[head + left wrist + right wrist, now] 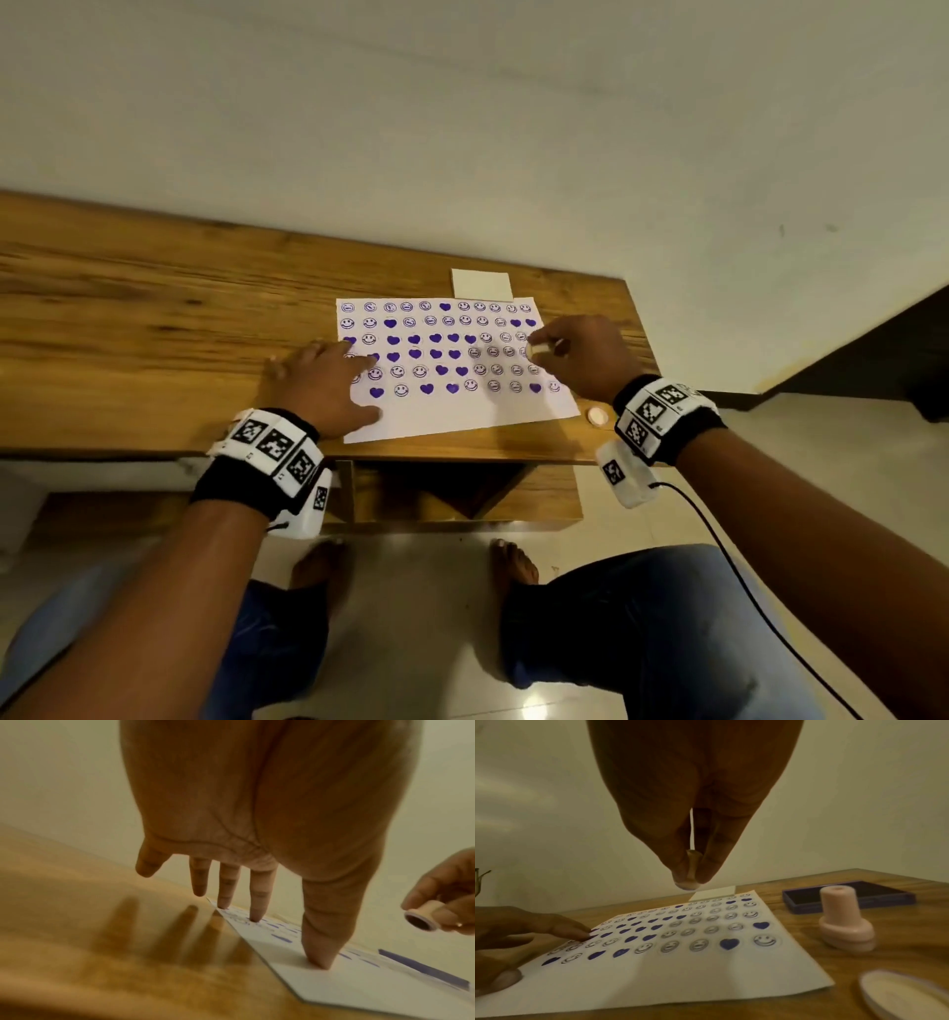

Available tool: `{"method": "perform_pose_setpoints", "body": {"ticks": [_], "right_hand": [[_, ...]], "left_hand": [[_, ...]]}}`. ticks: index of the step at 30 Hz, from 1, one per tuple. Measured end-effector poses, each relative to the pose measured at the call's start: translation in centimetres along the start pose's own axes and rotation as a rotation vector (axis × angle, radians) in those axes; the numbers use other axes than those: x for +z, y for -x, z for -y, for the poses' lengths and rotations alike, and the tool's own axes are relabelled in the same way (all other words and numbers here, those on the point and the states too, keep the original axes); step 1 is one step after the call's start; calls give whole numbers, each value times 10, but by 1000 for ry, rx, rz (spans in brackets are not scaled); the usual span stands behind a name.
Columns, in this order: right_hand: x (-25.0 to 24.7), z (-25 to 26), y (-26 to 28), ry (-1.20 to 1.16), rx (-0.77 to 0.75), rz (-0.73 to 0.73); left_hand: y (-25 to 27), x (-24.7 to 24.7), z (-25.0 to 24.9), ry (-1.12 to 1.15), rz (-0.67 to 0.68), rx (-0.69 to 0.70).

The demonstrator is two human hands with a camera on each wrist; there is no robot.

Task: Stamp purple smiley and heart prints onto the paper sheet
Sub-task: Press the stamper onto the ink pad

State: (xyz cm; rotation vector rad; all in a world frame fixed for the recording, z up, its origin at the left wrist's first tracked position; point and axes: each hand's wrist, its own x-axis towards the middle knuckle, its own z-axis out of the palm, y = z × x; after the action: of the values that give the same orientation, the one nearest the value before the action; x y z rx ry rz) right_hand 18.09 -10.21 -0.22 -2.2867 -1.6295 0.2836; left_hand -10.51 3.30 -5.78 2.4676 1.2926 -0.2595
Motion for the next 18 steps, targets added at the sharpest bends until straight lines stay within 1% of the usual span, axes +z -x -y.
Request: {"method": "perform_pose_setpoints", "body": {"ticks": [6, 10, 14, 18], "right_hand": [[8, 19, -1, -49, -62, -30], [12, 30, 0, -48, -63, -25], [23, 46, 5, -63, -69, 20], [39, 68, 9, -108, -76, 73]], "left_hand": [[7, 2, -19, -29, -34, -1], [11, 5, -28, -5, -80, 6], [12, 5, -26, 67, -85, 16], [6, -10, -5, 212, -147, 25]]}}
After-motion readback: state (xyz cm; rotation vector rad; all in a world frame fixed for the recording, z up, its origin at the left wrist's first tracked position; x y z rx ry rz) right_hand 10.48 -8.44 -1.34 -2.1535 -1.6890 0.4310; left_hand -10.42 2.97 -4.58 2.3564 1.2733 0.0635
